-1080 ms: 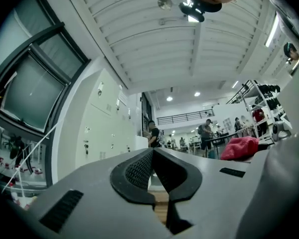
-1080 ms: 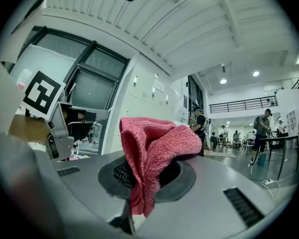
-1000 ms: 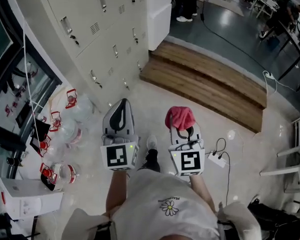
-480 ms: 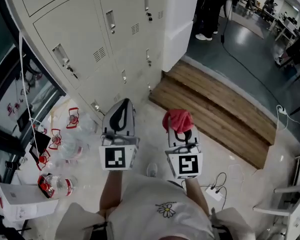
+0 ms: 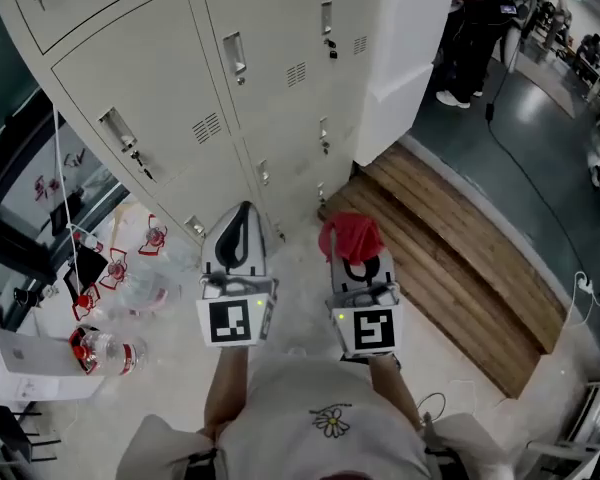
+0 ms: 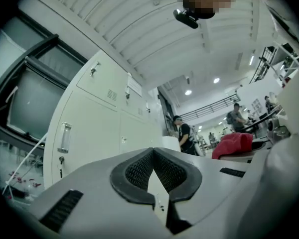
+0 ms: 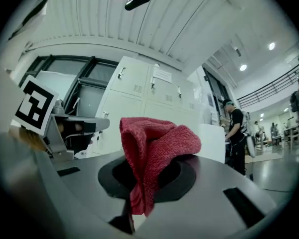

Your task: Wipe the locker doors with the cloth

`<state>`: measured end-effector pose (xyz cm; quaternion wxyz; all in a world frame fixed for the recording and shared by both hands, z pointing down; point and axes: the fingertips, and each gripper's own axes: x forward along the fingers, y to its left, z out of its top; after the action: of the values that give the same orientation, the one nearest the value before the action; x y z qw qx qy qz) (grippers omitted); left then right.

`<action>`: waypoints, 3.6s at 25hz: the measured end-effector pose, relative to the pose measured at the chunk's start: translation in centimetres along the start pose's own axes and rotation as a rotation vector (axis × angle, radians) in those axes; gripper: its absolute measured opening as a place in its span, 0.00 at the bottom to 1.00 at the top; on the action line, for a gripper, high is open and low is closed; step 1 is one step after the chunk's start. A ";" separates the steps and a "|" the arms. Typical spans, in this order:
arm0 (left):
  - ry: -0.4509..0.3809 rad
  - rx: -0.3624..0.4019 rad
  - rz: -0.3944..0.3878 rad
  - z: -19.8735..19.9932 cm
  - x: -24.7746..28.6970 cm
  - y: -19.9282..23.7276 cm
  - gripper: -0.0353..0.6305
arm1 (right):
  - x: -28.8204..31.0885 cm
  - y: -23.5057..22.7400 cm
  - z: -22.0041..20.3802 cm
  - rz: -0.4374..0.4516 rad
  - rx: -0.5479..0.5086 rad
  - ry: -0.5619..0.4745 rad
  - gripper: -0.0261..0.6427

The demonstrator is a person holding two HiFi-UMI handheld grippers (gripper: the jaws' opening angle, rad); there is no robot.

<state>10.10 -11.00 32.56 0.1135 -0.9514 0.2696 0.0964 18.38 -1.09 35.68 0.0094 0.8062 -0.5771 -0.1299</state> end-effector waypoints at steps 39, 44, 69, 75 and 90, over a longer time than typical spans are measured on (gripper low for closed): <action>0.028 0.134 0.635 10.0 2.0 20.8 0.08 | 27.0 17.5 25.2 0.820 0.140 -0.497 0.08; 0.025 0.096 0.660 10.8 1.0 24.6 0.08 | 30.4 22.7 27.6 0.805 0.038 -0.518 0.08; 0.014 0.068 0.665 10.5 -1.2 26.9 0.08 | 35.2 24.4 25.8 0.635 -0.247 -0.440 0.08; 0.022 0.073 0.656 10.1 -0.5 26.6 0.08 | 37.1 19.4 24.4 0.550 -0.300 -0.413 0.08; 0.054 0.060 0.646 8.9 0.1 26.0 0.08 | 41.5 7.4 20.9 0.343 -0.357 -0.316 0.08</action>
<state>-4.81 -30.22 19.81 0.0976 -0.8153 0.5629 0.0945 19.40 -39.41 8.46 0.0831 0.6523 -0.6672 -0.3499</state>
